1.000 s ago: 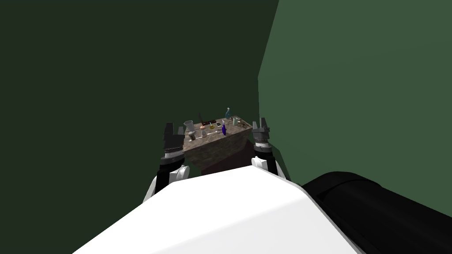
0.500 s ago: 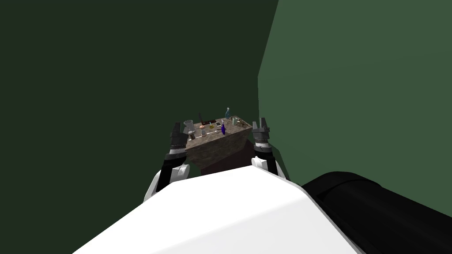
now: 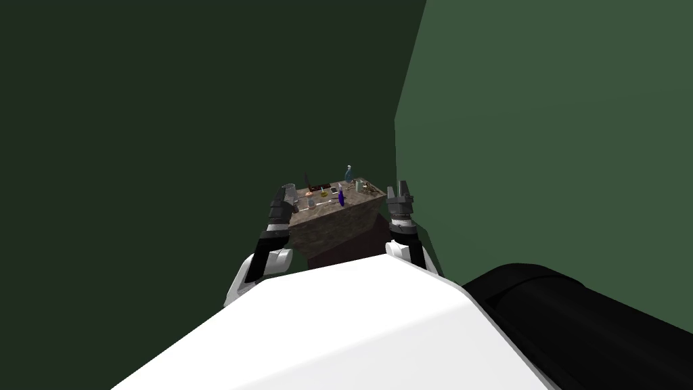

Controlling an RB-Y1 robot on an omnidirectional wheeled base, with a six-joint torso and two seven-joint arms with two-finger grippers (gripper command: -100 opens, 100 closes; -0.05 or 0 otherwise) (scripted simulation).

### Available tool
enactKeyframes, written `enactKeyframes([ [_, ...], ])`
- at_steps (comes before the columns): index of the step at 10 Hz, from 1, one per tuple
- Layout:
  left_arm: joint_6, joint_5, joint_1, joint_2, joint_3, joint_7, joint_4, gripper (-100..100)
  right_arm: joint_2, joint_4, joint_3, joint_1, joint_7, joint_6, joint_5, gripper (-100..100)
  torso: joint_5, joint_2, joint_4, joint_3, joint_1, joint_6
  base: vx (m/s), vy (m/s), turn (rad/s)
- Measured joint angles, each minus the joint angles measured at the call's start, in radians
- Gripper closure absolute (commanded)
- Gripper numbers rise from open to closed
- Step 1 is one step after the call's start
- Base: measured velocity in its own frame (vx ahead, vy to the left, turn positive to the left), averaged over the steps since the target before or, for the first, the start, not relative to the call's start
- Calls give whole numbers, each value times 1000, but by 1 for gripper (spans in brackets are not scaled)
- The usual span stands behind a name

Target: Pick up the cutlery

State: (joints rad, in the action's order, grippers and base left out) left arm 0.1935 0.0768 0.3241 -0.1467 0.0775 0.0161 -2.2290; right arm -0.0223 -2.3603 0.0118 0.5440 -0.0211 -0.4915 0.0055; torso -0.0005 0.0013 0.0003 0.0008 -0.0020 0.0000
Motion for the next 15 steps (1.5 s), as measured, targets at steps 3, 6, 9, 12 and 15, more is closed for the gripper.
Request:
enactKeyframes([
  [3, -72, 5, -30, -5, 2, -14, 19, -100, 0, 0, 0, 0, 0, 0, 0, 0, 0, -1, 0, 0, 0, 0, -11, -25, 12],
  [6, -148, 10, -61, -11, 2, -33, 39, -100, 0, 0, 0, 0, 0, 0, 0, 0, 0, -2, 0, -1, 2, 0, 2, -1, -5],
  [9, -244, 17, -108, -18, 2, -54, 58, -100, 0, 0, 0, 0, 0, 0, 0, 0, 0, -2, 0, -1, 2, 0, 2, -3, -8],
  [12, -336, 23, -144, -22, 0, -76, 89, -100, 0, 0, 0, 0, 0, 0, 0, 0, 0, -2, -1, -1, 2, 0, 4, -5, -13],
  [15, -414, 29, -170, -22, -1, -88, 109, -100, 0, 0, 0, 0, 0, 0, 0, 0, 0, -2, -1, -1, 1, 0, 10, -13, -36],
])
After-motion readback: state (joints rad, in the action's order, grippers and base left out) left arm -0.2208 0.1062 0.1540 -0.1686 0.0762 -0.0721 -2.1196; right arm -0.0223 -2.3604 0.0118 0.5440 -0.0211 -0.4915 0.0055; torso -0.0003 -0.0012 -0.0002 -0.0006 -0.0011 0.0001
